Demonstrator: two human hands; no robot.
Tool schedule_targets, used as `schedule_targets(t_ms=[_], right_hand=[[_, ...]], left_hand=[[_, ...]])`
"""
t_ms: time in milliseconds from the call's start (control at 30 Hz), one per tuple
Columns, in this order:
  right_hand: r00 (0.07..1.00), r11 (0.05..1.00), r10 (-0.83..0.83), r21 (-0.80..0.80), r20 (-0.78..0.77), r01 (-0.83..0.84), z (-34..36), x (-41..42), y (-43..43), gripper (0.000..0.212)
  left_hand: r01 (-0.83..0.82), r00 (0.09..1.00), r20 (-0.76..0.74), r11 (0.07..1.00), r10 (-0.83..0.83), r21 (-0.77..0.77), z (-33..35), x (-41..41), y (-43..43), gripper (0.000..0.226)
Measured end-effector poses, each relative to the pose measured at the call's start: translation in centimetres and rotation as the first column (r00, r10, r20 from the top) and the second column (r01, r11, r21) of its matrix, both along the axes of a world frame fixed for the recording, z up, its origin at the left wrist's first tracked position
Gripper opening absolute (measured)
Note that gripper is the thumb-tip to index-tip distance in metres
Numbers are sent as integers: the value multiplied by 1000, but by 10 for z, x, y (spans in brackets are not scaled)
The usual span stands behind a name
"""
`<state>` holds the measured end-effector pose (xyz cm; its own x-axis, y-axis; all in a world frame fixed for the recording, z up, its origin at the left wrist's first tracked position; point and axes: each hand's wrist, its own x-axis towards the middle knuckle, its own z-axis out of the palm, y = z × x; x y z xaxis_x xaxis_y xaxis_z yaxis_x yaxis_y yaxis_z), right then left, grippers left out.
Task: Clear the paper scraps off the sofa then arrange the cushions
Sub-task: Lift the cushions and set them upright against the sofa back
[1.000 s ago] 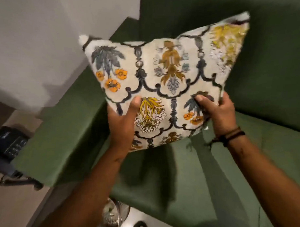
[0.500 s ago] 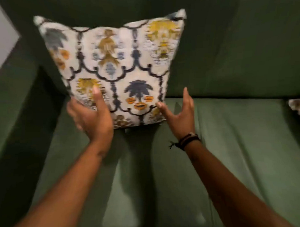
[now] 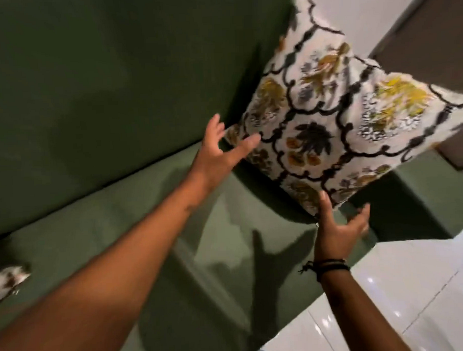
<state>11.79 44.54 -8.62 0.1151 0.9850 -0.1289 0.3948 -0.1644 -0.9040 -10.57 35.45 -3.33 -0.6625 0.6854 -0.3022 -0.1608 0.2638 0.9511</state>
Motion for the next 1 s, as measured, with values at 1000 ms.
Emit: schedule_targets(t_ms=[1000], right_hand=[[576,574,817,-98,4,-813,84,-138,69,122]], left_hand=[[-704,711,-198,680,675,-205,25,22,-54,137]])
